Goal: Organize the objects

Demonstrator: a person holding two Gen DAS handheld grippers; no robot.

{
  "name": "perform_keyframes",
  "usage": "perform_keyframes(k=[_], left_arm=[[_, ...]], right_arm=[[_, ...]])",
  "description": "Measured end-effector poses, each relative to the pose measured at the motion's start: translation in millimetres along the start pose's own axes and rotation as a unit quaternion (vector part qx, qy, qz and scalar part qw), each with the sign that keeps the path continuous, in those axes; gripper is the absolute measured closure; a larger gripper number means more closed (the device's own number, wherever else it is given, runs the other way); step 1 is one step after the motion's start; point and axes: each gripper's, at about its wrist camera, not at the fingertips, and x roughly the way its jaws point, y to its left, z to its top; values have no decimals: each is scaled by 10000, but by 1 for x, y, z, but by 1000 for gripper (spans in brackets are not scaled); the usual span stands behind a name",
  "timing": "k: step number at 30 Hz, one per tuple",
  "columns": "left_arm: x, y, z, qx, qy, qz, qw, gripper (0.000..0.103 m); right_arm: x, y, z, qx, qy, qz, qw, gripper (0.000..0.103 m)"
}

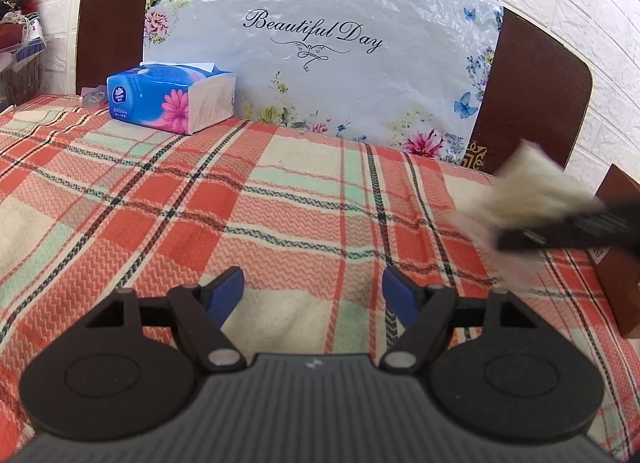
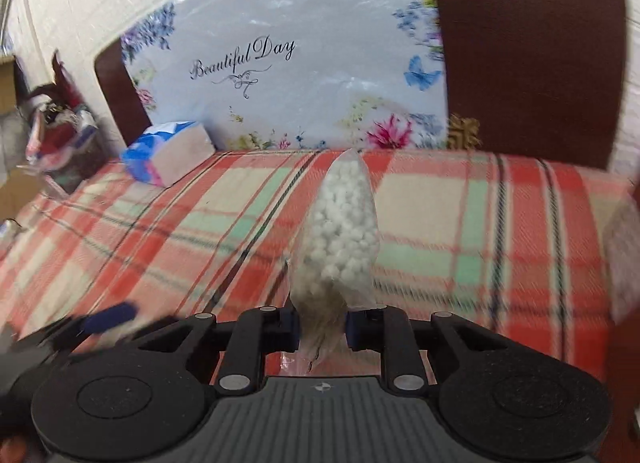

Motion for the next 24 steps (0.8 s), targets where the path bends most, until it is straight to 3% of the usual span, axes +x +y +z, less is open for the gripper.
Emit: perform_keyframes(k=[6,10,13,14,15,19,22,24], left_arm=[[2,-6,0,220,76,86,9997,22],[4,-21,-1,665,226,315,9970,19],[2,-35,0,998,385,468,9932,21],[-4,-40,1,1008,454,453,9928,21],[-14,-46,2,948,486,282,9939,21],[-57,-97,-3,1028,613,-799,9896,21],[-75,-144,-12,1152,1074,-1808,9708,20],[-80,-175,-20,1280,1398,-2226,9563,20]], right_arm=[[-91,-29,-71,884,-312,-88,9956,81],[-130,-61,-125,1586,-362,-728,9840,75],[-154,-64,-155,1218,-516,-1511,9796,63],[-162,-60,-159,1094,-540,-1792,9762,39],[-170,-57,-164,954,-619,-2056,9720,17],[-191,-56,-183,532,-924,-2313,9670,18],[-194,-66,-189,455,-953,-2285,9678,18],[-194,-71,-190,415,-1007,-2211,9692,18]])
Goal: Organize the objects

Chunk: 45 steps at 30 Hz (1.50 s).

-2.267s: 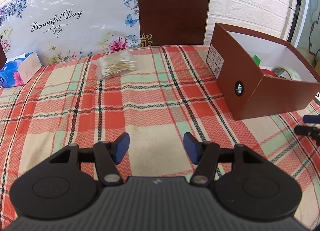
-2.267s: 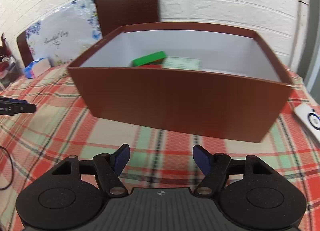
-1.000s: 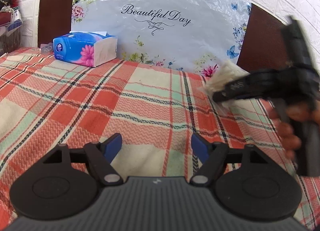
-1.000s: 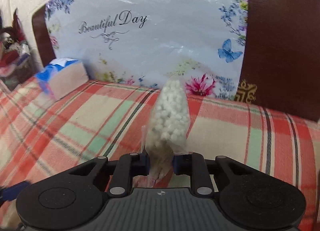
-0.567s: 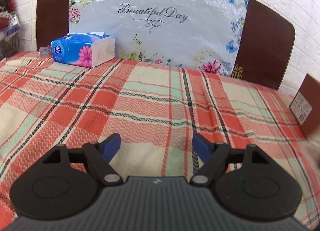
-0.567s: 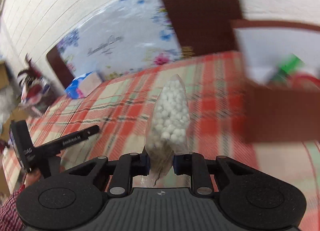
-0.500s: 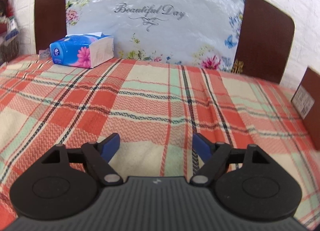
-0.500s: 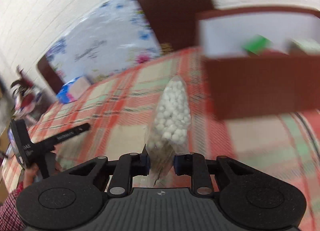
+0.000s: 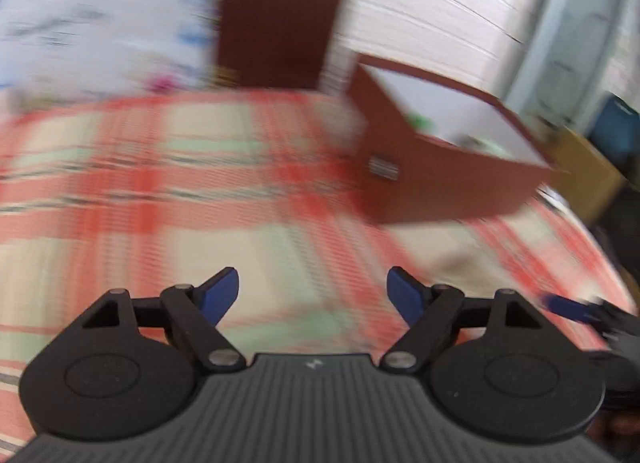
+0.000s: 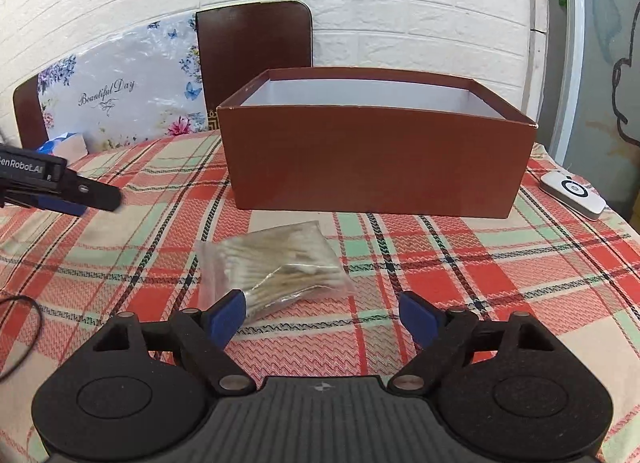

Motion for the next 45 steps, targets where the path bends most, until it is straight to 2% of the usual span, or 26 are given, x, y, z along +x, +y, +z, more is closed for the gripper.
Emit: perform_keyframes(k=[4,6,12,14,16,18,19,22,25,29,35,40,45], left_arm=[[21,-36,3,-173,625,-628,9959,20],[31,-47,2,-258,872,-795,9927,20],[67,-70,-6,-295,1374,-652,9879,22],[73,-73,-6,-220,1295,-558,9898,25],[77,-75,-3,-150,1244,-504,9908,38],[81,-74,0,-122,1250,-501,9908,49],[83,-75,3,-80,1292,-460,9905,54],[80,-81,4,76,1298,-450,9905,66],[73,-85,6,95,1223,-472,9913,68],[47,-95,17,312,857,-462,9948,68],[20,-117,64,599,197,-579,9963,68],[46,-158,112,1130,-48,-621,9916,68],[96,-197,150,1418,51,-644,9878,68]], right_arm=[[-2,-2,2,-337,-82,231,9991,18],[-3,-5,1,-556,-69,426,9975,17],[15,-7,11,-827,115,840,9930,14],[23,-4,14,-895,178,928,9915,14],[35,2,15,-1011,282,941,9900,17],[44,6,15,-1031,356,1049,9885,31],[46,8,16,-1013,297,1056,9888,34],[46,12,15,-1018,191,1066,9889,35],[38,13,15,-1013,-33,1034,9895,35],[17,17,23,-932,-514,969,9896,35],[-5,14,58,-1050,-1428,568,9825,35],[11,-23,94,-813,-1716,230,9815,35],[44,-74,122,-206,-1556,158,9875,35]])
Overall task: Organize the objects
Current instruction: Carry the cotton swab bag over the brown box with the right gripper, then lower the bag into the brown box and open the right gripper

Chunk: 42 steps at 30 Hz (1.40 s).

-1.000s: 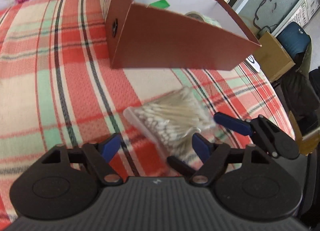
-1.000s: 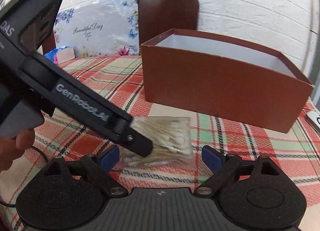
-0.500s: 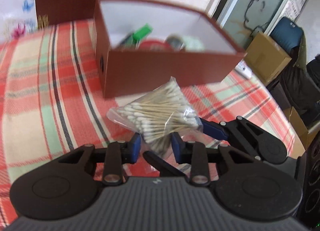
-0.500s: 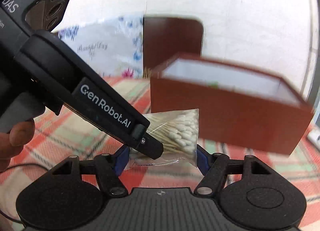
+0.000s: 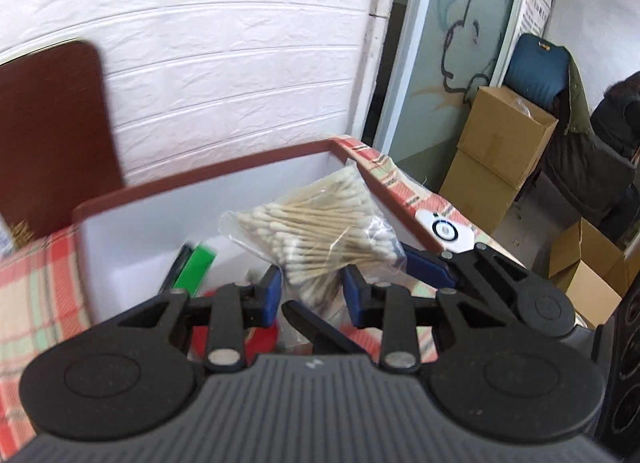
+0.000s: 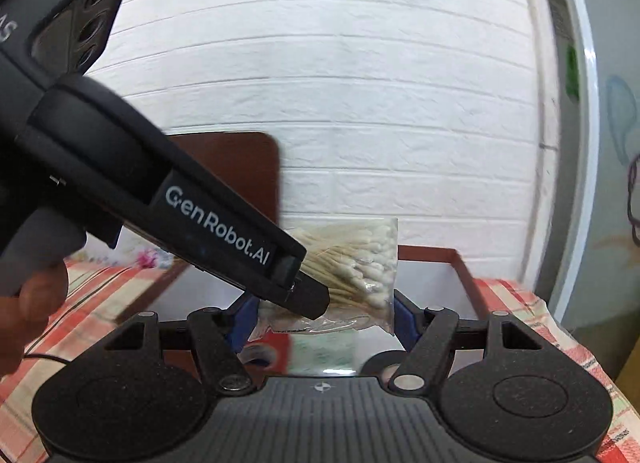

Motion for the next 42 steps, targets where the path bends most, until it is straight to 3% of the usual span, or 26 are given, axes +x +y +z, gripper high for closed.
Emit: perform_keyframes(k=[7,16,32,39,42], left_arm=[[54,-9,35,155,110,61,9998,68],[84,3,39,85,272,120,9995,68],[84,14,36,27,238,251,9994,67],[83,12,34,75,179,399,9990,63],[83,10,34,96,173,540,9983,56]], right_arm=[[34,-44,2,362,137,-107,9992,35],[60,-49,-7,473,291,-66,9984,35],[71,-42,-4,403,347,-11,9986,35],[75,-43,-5,314,356,-44,9989,35],[77,-43,-6,309,347,-61,9989,34]])
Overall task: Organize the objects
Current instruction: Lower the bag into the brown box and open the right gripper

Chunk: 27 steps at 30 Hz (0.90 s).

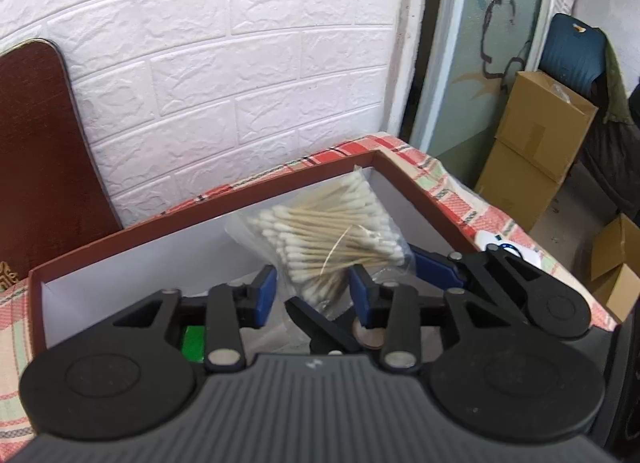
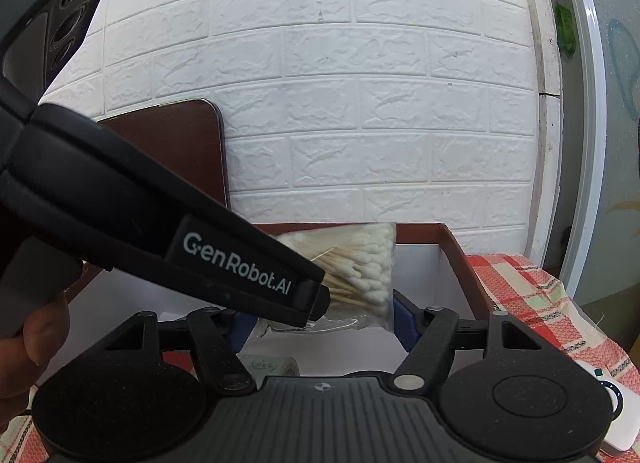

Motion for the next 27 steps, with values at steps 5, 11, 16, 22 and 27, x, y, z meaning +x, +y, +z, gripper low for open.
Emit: perform_keyframes(k=[5,11,16,22,27], left_arm=[[-4,2,-2,-24,-5,127,9999,54],[-16,1,-9,-11,-57,295,9995,52],[-33,-1,-17,-43,-109,322,9994,49],[-64,-6,-26,14,-264,474,9985,48],[-98,-8,-35,52,-508,676,9964,46]], right_arm=[[1,-1,-3,4,51,-107,9999,29],[-20,3,-1,65,-127,-146,9998,29],[-37,9,-2,61,-146,-167,9997,29],[-62,18,-5,32,-178,-225,9996,29],[-85,23,-7,146,-210,-250,9994,28]])
